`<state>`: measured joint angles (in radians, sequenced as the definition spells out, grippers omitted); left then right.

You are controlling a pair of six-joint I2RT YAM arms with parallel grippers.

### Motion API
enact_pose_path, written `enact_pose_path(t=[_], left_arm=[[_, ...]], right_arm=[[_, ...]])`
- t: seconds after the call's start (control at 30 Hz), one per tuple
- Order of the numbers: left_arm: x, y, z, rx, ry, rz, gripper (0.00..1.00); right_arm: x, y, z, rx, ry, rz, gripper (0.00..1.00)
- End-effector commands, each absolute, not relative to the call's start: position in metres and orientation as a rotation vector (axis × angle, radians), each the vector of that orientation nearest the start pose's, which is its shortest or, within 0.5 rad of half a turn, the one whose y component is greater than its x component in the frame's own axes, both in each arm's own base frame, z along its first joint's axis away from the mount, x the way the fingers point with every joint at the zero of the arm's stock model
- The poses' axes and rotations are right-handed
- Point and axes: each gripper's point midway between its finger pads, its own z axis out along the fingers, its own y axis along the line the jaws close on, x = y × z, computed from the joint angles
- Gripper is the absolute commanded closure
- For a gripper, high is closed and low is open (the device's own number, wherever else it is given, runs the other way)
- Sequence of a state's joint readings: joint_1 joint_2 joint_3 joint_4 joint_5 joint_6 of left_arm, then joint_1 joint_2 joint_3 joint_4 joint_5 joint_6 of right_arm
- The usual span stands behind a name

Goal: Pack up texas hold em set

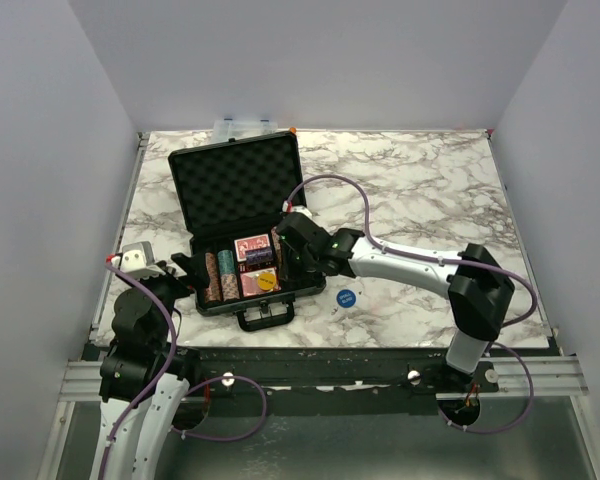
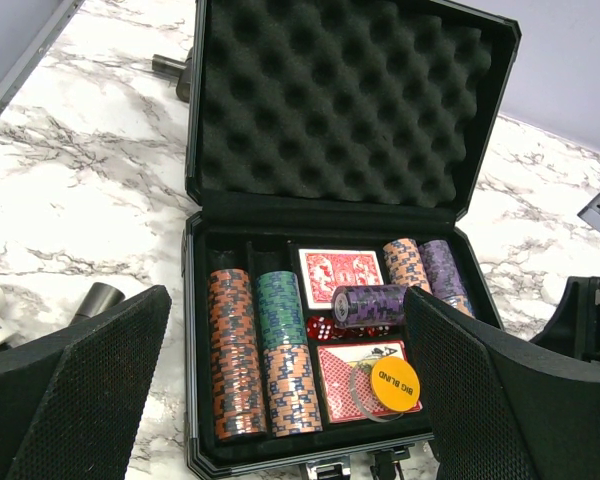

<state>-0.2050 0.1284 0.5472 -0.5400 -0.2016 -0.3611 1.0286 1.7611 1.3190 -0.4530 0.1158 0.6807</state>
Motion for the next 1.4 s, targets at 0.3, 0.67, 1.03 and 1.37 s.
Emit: enact_pose_path(t=[0.3,0.67,1.03,1.37], left_arm=[[0.203,-0.025,0.229,-0.257,1.69,-0.266,0.01],[0.204,-0.026,0.227,-0.256,1.701,-0.263,0.01],[0.205,-0.026,0.225,-0.256,1.709,-0.262,0.01],[0.206,-0.025,0.224,-0.262,1.715,-0.257,0.01]], right_arm=[[0.236,0.384,0.073,-0.34,2.527,0.468,0.99],[0.24,0.384,0.056,-0.339,2.541,0.402,0.99],[0.241,0.381,0.049,-0.331,2.547,0.353,0.91],[0.243,0.381,0.051,-0.317,2.539,0.343,0.79]])
